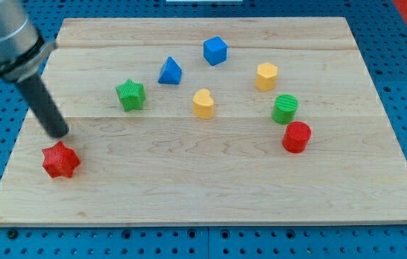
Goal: Move blue cube along with blue triangle into green star
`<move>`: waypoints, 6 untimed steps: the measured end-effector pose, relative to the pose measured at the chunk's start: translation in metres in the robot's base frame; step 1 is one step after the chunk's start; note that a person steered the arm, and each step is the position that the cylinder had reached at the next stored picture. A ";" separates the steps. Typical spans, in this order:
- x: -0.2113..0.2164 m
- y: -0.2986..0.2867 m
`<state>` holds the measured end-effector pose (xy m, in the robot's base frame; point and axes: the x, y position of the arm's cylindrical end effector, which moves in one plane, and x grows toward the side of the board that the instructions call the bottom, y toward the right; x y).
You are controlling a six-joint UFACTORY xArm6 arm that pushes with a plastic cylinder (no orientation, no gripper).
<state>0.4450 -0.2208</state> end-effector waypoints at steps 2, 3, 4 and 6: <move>-0.160 0.088; -0.204 0.196; -0.211 0.316; -0.161 0.192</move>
